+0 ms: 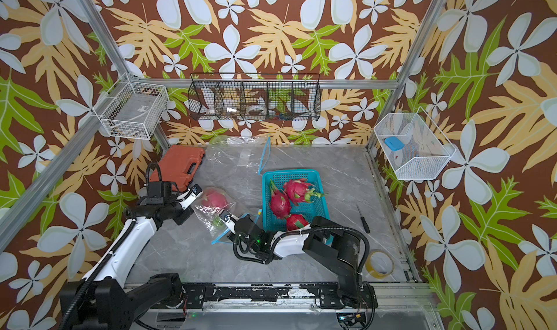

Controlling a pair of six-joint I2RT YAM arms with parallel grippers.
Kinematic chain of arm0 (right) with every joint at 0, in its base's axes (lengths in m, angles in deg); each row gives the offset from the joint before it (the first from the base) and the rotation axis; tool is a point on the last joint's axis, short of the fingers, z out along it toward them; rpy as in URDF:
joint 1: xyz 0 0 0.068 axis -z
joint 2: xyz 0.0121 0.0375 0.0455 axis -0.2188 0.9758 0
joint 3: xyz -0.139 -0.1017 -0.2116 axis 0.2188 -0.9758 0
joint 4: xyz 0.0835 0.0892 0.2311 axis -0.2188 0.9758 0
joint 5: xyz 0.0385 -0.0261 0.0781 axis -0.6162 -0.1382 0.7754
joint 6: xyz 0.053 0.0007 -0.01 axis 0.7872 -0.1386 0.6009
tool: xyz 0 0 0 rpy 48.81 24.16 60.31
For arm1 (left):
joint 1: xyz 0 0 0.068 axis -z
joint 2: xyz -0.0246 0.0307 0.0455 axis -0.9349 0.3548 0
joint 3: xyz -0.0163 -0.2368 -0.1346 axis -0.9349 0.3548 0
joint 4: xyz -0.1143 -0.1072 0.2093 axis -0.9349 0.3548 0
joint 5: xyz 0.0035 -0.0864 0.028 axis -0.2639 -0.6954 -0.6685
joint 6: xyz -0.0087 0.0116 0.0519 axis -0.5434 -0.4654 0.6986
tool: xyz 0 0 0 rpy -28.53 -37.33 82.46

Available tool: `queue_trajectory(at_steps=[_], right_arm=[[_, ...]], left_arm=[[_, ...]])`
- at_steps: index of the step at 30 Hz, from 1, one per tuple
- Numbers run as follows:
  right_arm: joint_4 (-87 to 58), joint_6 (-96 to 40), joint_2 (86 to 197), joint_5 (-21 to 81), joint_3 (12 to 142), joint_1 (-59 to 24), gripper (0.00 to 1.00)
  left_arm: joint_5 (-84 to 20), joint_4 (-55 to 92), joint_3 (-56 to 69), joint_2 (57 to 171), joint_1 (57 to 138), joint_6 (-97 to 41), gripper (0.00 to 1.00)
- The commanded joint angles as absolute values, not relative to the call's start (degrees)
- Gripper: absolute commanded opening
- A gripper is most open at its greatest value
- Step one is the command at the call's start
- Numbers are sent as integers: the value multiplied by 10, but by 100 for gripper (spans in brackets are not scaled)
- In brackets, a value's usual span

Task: Open the zip-top bag and take out the dragon fruit
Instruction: Pick up the dragon fruit from the zipper food storage bag.

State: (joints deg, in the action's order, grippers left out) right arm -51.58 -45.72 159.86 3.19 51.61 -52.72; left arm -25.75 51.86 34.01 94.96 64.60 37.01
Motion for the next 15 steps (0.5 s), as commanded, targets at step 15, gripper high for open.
queue_trajectory(at_steps=[15], right_arm=[[-524,-405,1530,66,462,-530,0]], left_arm=[[-250,478,322,959,578,363,0]])
